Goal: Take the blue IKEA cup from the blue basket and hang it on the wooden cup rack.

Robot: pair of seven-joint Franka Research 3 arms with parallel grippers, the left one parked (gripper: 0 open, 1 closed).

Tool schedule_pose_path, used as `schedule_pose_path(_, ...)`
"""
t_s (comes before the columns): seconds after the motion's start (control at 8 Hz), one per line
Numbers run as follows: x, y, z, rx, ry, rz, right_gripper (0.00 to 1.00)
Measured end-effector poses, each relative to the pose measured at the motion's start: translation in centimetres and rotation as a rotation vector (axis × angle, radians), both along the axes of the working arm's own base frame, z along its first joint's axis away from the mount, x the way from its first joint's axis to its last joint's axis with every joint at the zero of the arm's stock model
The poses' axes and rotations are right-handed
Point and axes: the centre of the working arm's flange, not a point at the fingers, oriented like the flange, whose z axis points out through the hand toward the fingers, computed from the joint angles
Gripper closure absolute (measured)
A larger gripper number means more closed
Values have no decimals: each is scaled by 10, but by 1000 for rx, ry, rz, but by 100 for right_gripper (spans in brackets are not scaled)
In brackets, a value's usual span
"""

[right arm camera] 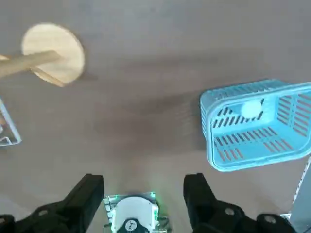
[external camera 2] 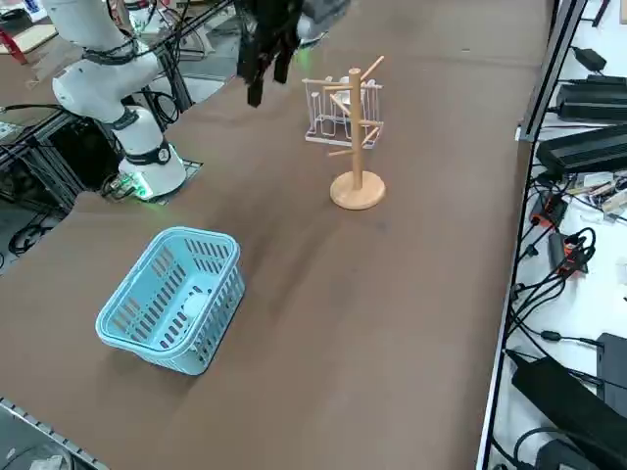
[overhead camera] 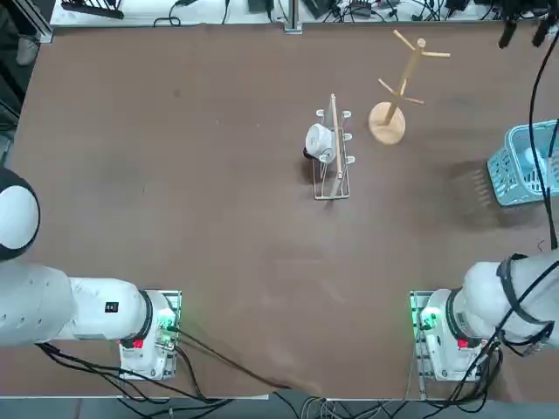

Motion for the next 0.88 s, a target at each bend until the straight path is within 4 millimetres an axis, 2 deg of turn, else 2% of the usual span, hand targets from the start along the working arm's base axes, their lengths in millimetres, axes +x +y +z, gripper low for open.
schedule_pose_path(0.12, -13, -40, -19, 6, -30, 4, 0)
schedule_pose_path(0.25, -38, -79, -39, 8, -66, 26, 0)
schedule_pose_path(0.5, -104, -146, -75, 28, -113, 95, 0)
schedule_pose_path(0.75, -153, -199, -110, 57, -174, 171, 0)
schedule_pose_path(0.88, -169, -215, -129, 59, -198, 201, 0)
